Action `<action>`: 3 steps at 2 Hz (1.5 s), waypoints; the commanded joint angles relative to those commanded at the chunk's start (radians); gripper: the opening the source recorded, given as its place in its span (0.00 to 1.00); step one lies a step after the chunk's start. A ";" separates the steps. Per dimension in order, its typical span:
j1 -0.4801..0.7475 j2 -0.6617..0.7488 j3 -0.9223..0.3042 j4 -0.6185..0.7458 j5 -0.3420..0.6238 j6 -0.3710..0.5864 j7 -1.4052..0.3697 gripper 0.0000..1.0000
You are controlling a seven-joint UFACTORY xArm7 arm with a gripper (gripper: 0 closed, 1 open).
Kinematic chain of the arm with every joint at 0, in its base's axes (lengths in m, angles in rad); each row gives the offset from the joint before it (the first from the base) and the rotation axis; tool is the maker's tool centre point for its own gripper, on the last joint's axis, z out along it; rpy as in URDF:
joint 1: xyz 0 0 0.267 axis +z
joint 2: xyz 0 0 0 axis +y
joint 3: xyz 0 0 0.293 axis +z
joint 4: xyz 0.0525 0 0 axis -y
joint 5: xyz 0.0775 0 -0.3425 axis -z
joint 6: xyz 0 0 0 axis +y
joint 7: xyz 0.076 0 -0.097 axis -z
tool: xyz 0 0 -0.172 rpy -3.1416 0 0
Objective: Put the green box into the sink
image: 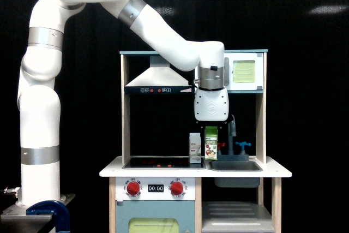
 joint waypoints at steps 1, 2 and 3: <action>-0.060 0.200 0.067 0.244 0.016 0.041 0.023 0.00; -0.079 0.124 0.113 0.099 0.004 -0.036 0.024 1.00; -0.141 -0.258 0.104 -0.290 -0.063 -0.039 -0.015 1.00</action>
